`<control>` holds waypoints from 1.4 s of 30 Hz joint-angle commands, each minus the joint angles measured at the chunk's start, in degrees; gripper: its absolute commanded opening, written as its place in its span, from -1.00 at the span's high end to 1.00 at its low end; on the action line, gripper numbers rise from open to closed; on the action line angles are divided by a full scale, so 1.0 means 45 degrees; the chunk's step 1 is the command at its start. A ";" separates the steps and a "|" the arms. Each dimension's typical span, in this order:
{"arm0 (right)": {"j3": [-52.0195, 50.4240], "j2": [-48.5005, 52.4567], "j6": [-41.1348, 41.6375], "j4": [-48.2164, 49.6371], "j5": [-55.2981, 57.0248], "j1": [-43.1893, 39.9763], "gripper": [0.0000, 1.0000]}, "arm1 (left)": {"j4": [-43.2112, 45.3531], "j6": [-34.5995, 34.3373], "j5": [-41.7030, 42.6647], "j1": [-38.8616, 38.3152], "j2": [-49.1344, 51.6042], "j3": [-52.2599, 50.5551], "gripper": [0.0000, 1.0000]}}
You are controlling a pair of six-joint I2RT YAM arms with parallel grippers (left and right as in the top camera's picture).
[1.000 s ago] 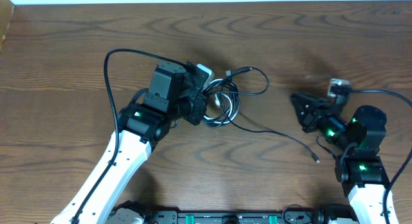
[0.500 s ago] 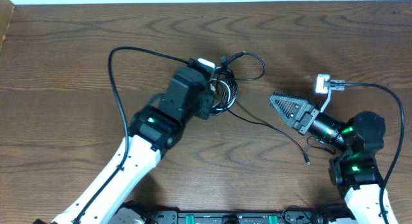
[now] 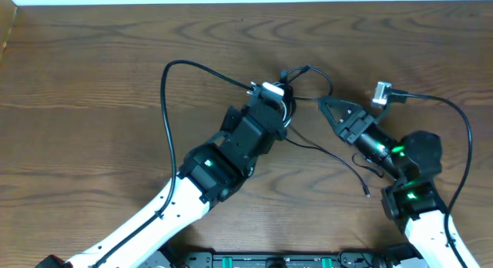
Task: Untangle cables
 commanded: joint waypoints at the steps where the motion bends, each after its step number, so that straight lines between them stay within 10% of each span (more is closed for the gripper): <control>1: 0.0131 0.0578 0.1520 0.0175 0.1515 0.0180 0.35 | 0.0136 -0.0967 -0.0748 -0.0287 -0.0058 0.0029 0.85; 8: 0.0131 0.1880 0.2982 0.1938 0.3002 0.0180 0.09 | 0.0136 -0.1647 -0.0738 -0.0933 -0.0058 0.0029 0.85; 29: 0.0155 0.2822 0.2361 0.3895 0.4760 0.0097 0.21 | -0.0253 -0.1613 -0.0733 -0.2516 -0.0053 0.0005 0.85; 42: 0.0175 0.3395 0.0627 0.3390 0.4537 0.0083 0.23 | -0.0204 0.1802 -0.0316 -0.3415 -0.0049 0.0005 0.85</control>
